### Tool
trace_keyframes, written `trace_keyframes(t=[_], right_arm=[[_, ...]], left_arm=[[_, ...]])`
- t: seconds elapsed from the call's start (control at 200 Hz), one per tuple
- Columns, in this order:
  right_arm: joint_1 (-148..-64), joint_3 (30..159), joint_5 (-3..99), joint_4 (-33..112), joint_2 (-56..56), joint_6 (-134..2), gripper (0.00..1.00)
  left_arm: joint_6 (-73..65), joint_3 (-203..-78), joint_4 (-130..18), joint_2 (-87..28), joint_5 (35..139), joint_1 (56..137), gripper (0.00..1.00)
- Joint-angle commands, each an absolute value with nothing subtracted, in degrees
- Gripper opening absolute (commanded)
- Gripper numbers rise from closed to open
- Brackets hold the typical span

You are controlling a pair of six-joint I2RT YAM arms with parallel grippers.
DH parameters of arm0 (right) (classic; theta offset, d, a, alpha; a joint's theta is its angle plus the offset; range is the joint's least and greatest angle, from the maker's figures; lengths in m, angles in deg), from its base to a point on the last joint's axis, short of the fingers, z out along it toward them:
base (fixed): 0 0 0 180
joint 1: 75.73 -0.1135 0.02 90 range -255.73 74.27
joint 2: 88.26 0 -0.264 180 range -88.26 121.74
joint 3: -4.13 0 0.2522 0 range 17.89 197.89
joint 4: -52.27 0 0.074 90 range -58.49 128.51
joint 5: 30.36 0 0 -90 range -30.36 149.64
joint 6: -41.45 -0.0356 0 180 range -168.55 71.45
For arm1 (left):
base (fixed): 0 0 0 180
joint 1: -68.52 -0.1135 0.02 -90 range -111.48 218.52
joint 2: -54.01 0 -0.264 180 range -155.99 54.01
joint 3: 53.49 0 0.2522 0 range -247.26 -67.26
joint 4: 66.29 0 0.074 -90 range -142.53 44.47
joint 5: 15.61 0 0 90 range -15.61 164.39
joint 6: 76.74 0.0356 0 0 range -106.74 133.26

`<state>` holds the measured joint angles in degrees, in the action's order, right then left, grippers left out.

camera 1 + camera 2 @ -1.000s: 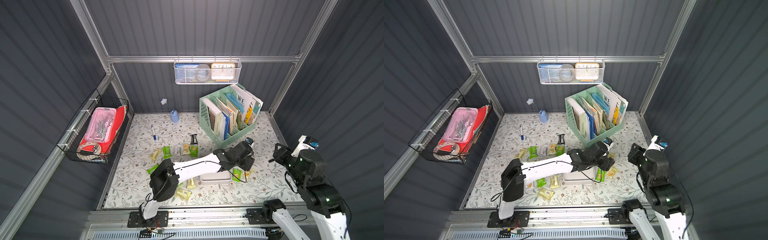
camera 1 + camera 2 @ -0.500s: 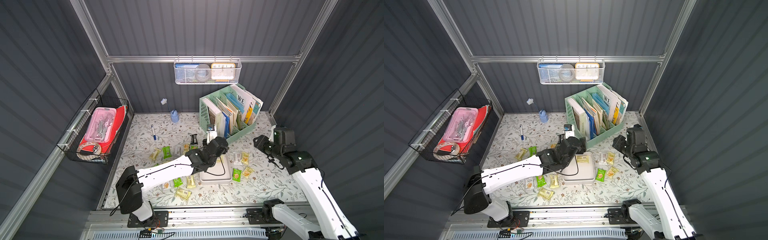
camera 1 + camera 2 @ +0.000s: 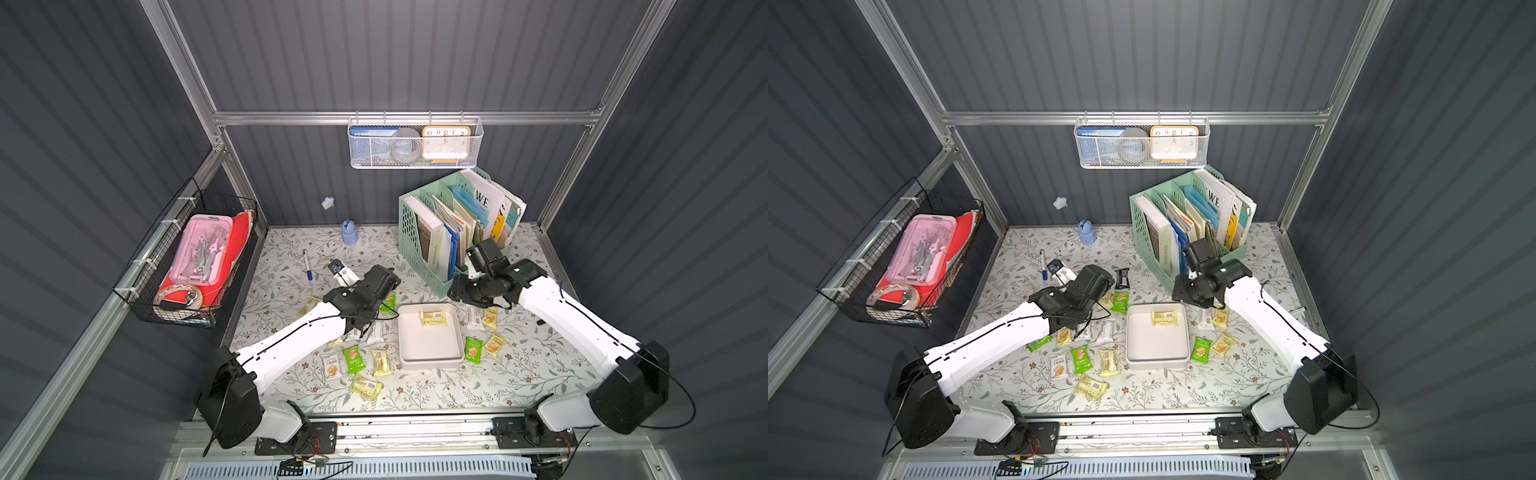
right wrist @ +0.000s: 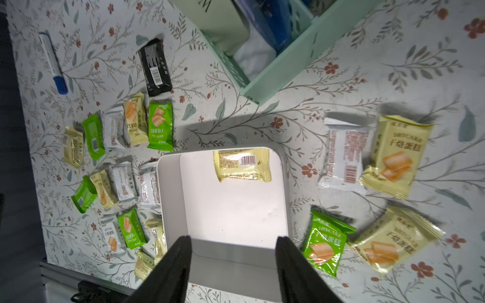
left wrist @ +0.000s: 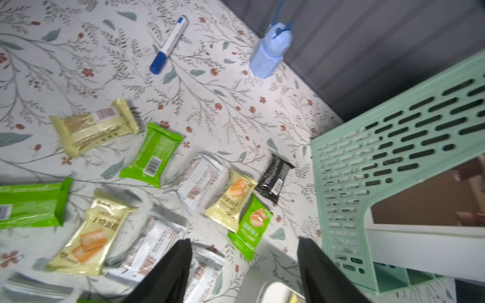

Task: Take the cookies out of the storage box
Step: Pick up the cookie from the storage box.

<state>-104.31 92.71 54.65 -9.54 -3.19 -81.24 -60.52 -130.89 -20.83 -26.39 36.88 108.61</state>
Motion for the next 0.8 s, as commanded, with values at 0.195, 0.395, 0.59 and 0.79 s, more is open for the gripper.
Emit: trace_keyframes(t=[0.195,0.395,0.59,0.79], right_arm=[[-109.36,99.92,56.34,-18.02,9.50,-75.21,0.68],[-110.11,99.12,58.39,-15.93,12.79,-74.61,0.72],[-110.14,96.50,59.09,-11.74,14.68,-77.24,0.73],[-110.11,96.19,61.68,-6.64,16.97,-78.79,0.75]], left_arm=[[-69.74,-123.80,-17.47,-18.46,38.50,105.46,0.69],[-72.72,-123.64,-13.85,-16.93,37.66,104.80,0.72],[-74.55,-122.61,-13.73,-15.88,37.89,104.80,0.72],[-74.18,-122.91,-14.21,-15.69,38.61,104.77,0.72]])
